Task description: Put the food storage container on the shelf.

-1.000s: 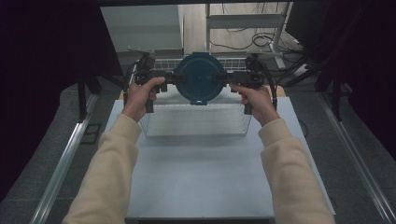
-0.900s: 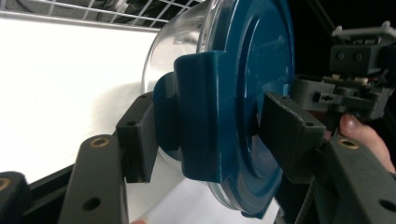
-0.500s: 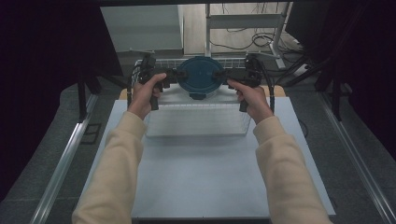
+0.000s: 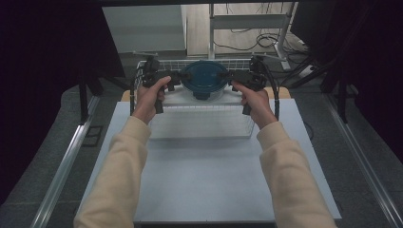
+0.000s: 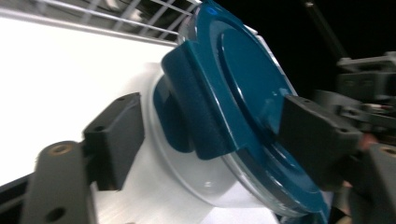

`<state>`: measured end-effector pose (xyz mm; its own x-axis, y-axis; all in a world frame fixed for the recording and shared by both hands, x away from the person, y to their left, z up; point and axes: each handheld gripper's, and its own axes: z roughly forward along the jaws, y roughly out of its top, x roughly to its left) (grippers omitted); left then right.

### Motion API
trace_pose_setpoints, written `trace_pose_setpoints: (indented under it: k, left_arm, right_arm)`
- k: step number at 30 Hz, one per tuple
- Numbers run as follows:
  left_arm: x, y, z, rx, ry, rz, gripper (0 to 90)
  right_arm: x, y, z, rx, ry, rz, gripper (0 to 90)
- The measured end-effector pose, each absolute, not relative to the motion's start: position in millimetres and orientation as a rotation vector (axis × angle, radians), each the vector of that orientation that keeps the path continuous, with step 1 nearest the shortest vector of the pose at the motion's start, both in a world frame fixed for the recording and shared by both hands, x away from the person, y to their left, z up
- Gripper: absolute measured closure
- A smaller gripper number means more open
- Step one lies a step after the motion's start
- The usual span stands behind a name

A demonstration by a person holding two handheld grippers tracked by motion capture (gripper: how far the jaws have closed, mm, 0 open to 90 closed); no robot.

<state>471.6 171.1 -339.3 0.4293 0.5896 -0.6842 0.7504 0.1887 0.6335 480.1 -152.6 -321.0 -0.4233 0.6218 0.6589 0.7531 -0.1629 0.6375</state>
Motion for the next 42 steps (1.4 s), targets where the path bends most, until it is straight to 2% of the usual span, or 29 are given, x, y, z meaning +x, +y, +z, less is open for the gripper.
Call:
trace_pose_setpoints:
  k: [5,11,14,24,34,42]
  left_arm:
    - [452.9,175.8,-330.3,1.510,1.214,-0.071,18.5]
    - [423.2,177.4,-322.7,1.597,1.152,0.011,18.7]
    - [395.5,179.8,-323.0,1.642,1.094,0.042,19.0]
    - [319.6,185.8,-346.6,1.760,0.988,0.138,19.7]
    - [266.6,195.1,-403.5,1.784,0.993,0.117,20.5]
    - [249.3,205.2,-455.3,1.834,1.095,0.112,20.6]
  right_arm:
    - [460.3,-150.1,-312.3,-1.657,-2.115,-1.679,16.4]
    - [434.4,-162.8,-307.7,-1.577,-2.180,-1.730,17.1]
    - [418.2,-172.6,-306.9,-1.523,-2.244,-1.747,17.7]
    - [353.4,-203.9,-319.4,-1.300,-2.393,-1.836,21.2]
    - [297.7,-220.4,-370.2,-1.216,-2.541,-1.749,22.8]
    - [280.8,-230.0,-425.2,-1.251,-2.598,-1.637,23.6]
